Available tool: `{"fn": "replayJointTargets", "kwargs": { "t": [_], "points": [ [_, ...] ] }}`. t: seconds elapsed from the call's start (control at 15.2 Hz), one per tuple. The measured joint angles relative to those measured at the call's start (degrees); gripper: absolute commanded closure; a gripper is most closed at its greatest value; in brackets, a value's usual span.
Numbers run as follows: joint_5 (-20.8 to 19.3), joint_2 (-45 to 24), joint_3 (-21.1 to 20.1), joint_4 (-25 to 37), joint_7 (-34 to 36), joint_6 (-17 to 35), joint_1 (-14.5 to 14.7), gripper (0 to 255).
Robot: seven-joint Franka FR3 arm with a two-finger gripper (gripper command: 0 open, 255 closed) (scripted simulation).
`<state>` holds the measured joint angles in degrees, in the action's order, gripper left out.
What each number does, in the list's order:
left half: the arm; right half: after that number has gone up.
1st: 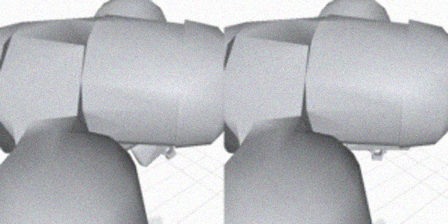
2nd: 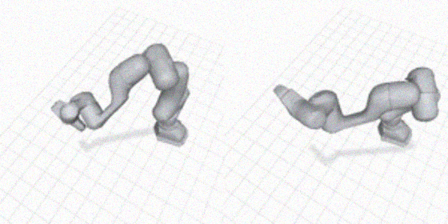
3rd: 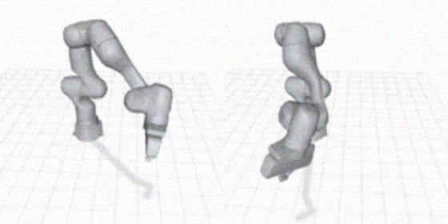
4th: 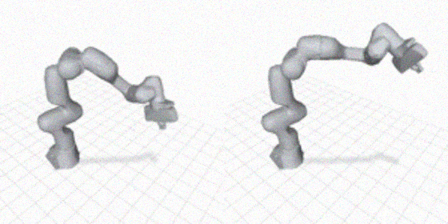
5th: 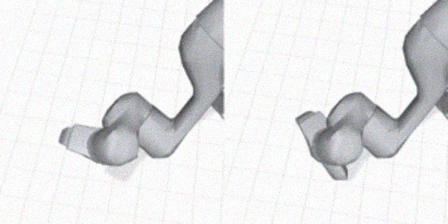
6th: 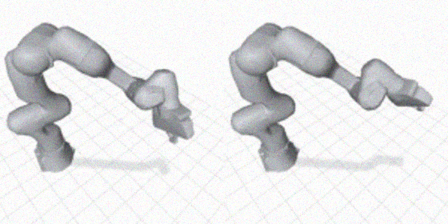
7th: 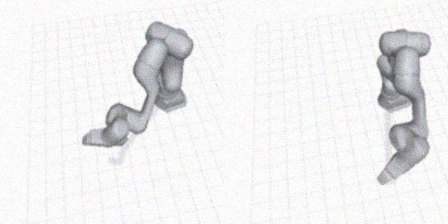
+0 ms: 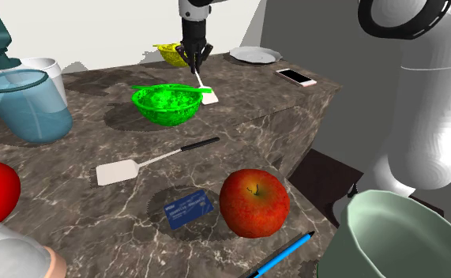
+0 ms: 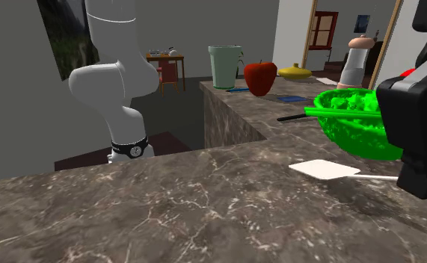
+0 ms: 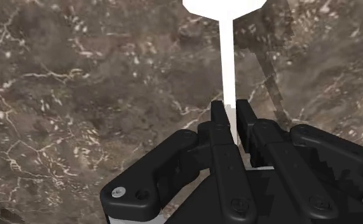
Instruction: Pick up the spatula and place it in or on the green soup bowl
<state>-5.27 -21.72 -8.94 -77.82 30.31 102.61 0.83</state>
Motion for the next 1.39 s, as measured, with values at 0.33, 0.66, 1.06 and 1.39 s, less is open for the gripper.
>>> {"fn": "replayJointTargets", "kwargs": {
  "t": [0.33,0.66,1.06,1.39],
  "points": [
    [0.0,-0.3,0.0,4.4,-0.2,-4.0,0.1,255],
    [-0.2,-1.6,0.0,10.2,-0.4,-8.6,0.5,255],
    [-0.4,-3.4,0.0,17.7,-0.6,-14.3,1.0,255],
    [-0.9,-5.9,-0.1,24.9,-0.2,-19.1,2.0,255]
  ]
}}
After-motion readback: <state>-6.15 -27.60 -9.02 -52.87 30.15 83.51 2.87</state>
